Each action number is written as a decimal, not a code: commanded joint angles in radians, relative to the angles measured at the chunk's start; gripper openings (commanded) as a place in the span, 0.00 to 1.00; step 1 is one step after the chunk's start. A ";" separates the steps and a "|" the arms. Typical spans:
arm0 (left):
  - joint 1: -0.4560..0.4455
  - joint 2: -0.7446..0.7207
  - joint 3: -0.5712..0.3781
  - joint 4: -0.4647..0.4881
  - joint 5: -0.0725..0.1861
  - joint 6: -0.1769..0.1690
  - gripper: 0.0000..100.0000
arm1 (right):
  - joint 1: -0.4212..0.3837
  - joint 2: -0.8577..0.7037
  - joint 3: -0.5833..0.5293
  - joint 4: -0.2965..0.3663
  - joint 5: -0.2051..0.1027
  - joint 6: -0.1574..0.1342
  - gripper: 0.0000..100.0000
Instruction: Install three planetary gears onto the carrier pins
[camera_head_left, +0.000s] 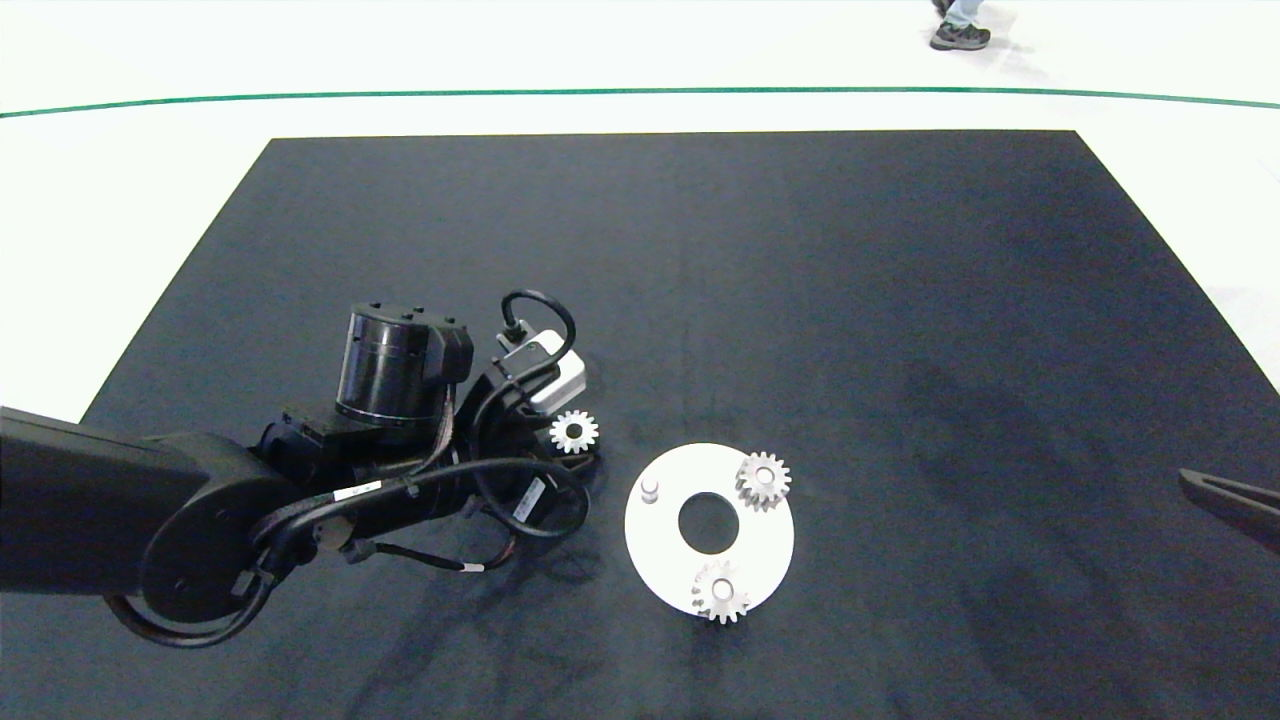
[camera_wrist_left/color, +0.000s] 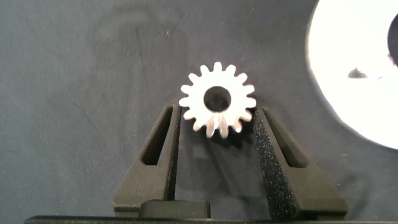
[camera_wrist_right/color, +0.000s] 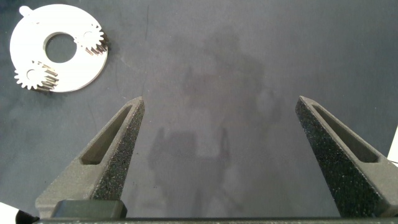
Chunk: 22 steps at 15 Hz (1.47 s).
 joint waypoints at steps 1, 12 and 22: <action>-0.035 -0.063 0.002 0.006 0.005 0.005 0.19 | 0.001 0.000 -0.001 0.002 0.000 -0.002 1.00; -0.109 -0.224 0.050 0.084 0.013 -0.016 0.19 | 0.003 -0.003 -0.007 0.000 -0.002 -0.002 1.00; -0.268 -0.188 0.103 -0.001 0.083 -0.081 0.19 | 0.003 0.003 -0.022 -0.003 -0.002 -0.002 1.00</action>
